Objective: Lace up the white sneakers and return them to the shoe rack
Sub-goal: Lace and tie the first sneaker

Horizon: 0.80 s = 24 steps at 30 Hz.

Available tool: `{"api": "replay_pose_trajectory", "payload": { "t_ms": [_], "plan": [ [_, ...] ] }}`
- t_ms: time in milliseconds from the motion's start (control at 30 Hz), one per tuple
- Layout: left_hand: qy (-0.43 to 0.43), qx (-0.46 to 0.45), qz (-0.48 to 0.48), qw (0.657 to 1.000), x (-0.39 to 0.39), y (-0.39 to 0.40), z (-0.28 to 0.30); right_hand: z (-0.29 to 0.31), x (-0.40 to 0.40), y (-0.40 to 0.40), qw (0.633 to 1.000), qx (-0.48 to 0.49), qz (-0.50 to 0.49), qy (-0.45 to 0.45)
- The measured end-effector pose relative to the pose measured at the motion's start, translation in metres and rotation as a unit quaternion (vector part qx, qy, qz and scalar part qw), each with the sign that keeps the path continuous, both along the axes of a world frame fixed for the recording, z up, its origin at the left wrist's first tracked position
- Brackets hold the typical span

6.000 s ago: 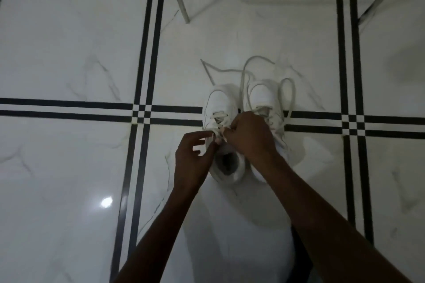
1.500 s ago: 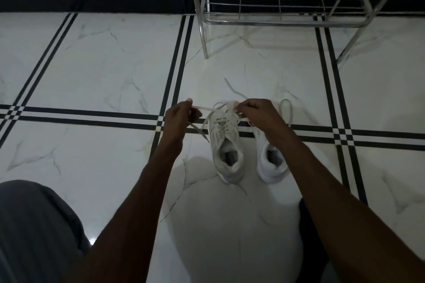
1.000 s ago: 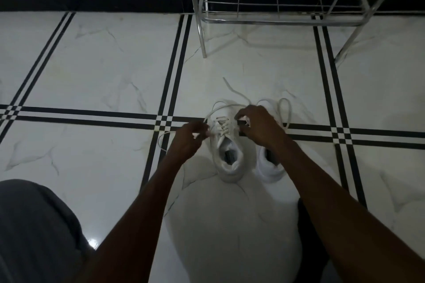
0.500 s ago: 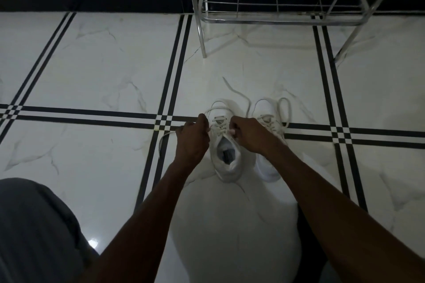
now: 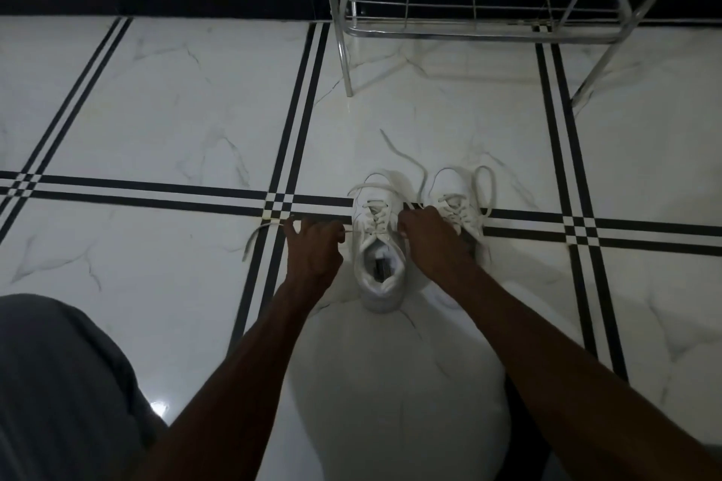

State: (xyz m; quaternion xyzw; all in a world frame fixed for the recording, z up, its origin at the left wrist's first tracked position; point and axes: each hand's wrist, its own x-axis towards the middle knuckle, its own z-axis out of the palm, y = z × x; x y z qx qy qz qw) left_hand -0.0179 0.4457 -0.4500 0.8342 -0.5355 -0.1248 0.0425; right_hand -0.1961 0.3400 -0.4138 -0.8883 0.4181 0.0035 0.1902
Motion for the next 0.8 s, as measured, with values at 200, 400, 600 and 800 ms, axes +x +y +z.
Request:
{"api": "replay_pose_trajectory", "payload": {
  "t_ms": [200, 400, 600, 800],
  "plan": [
    [0.045, 0.016, -0.042, 0.998, -0.006, -0.007, 0.000, -0.004, -0.002, -0.009, 1.000, 0.021, 0.018, 0.004],
    [0.000, 0.003, -0.058, 0.998, -0.008, -0.003, 0.002, -0.008, -0.001, -0.008, 1.000, -0.021, 0.010, -0.009],
    [-0.103, 0.004, -0.066, 0.992, -0.005, 0.000, -0.007, -0.013, -0.006, 0.003, 0.990, -0.107, 0.073, -0.065],
    [-0.150, -0.030, -0.064, 0.986, -0.008, 0.004, -0.004, -0.029, -0.009, 0.004, 0.992, -0.120, 0.043, -0.009]
  ]
}}
